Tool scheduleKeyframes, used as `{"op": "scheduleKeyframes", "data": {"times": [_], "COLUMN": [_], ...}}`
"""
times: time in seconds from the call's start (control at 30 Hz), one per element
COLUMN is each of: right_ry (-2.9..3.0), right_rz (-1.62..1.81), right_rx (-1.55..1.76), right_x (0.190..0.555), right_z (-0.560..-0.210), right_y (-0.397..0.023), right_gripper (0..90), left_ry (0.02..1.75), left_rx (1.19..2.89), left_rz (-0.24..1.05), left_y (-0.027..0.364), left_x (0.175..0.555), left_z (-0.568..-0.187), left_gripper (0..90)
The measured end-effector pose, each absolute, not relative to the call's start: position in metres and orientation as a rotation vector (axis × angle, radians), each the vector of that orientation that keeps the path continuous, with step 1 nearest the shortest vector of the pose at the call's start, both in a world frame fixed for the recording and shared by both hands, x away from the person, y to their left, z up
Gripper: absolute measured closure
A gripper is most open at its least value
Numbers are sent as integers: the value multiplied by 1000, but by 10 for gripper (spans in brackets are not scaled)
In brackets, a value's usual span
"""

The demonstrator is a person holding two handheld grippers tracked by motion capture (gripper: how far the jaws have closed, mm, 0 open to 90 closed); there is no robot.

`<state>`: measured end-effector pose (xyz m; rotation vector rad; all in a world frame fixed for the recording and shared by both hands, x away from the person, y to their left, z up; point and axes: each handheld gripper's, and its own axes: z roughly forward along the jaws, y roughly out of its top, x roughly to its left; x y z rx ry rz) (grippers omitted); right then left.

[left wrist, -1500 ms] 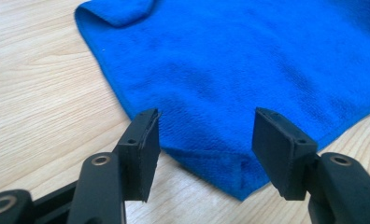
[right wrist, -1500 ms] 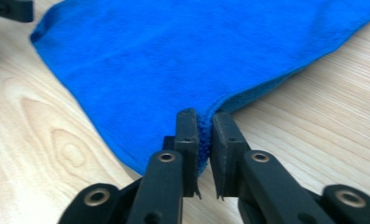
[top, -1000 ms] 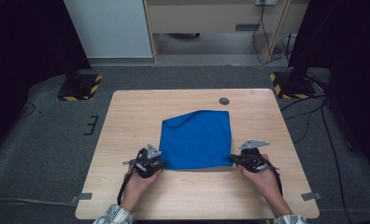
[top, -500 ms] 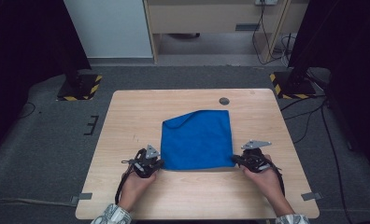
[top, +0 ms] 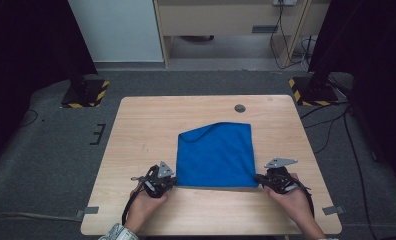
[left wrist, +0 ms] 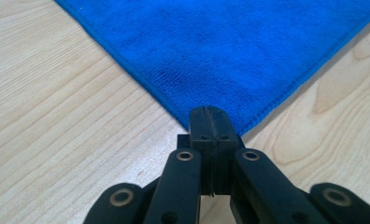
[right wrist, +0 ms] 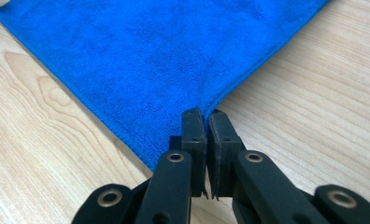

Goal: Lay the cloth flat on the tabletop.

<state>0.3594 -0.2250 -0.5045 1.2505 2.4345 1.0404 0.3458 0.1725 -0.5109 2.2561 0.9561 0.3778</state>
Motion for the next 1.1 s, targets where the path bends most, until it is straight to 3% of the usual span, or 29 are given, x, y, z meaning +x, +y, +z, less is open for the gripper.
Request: {"op": "scheduleKeyframes", "data": {"times": [0.33, 0.5, 0.63, 0.73, 0.8, 0.9, 1.0, 1.1], "right_ry": [2452, 2458, 2461, 2436, 2414, 2378, 2343, 2319], "right_rz": [1026, 1016, 1008, 1015, 995, 983, 1001, 1018], "right_rx": [1244, 1260, 1258, 1265, 1243, 1234, 1242, 1251], "right_x": [348, 341, 335, 332, 329, 326, 327, 330], "right_z": [-502, -502, -502, -501, -500, -500, -499, -498], "right_y": [-229, -235, -237, -238, -239, -242, -244, -245], "right_gripper": [867, 824, 704, 514, 385, 277, 275, 293], "left_ry": [920, 908, 913, 935, 946, 915, 897, 862], "left_rx": [2270, 2275, 2272, 2239, 2212, 2198, 2175, 2155], "left_rz": [349, 346, 352, 383, 396, 399, 415, 454], "left_y": [172, 167, 168, 169, 169, 167, 163, 160], "left_x": [330, 320, 314, 312, 311, 309, 313, 324], "left_z": [-506, -504, -502, -504, -503, -498, -493, -488], "left_gripper": [900, 900, 900, 893, 713, 695, 551, 506]}}
